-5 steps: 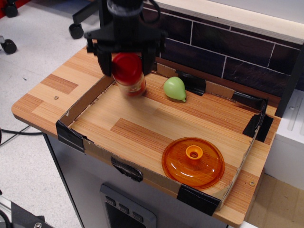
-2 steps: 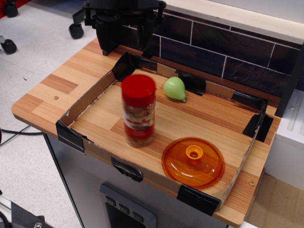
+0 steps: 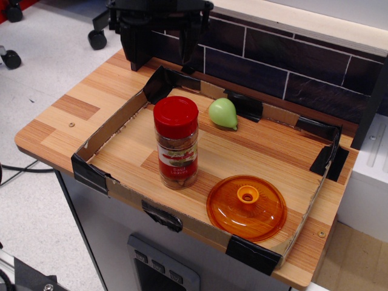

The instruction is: Upright basil bottle

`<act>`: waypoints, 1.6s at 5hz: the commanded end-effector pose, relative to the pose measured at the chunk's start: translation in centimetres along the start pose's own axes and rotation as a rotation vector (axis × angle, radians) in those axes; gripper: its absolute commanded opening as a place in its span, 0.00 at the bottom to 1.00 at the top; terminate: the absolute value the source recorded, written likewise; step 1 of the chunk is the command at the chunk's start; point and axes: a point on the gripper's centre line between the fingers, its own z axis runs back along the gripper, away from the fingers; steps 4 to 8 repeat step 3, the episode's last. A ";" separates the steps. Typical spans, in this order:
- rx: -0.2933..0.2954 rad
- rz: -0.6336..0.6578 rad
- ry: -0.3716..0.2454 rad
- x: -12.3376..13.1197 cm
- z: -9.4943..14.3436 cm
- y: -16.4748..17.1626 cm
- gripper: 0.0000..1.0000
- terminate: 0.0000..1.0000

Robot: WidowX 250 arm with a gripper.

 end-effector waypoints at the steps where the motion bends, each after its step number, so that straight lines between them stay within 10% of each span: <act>1: -0.079 -0.029 -0.058 1.2 5.5 -1.1 1.00 0.00; 2: -0.079 -0.029 -0.058 1.2 5.5 -1.1 1.00 0.00; 3: -0.079 -0.029 -0.058 1.2 5.5 -1.1 1.00 1.00; 8: -0.079 -0.029 -0.058 1.2 5.5 -1.1 1.00 1.00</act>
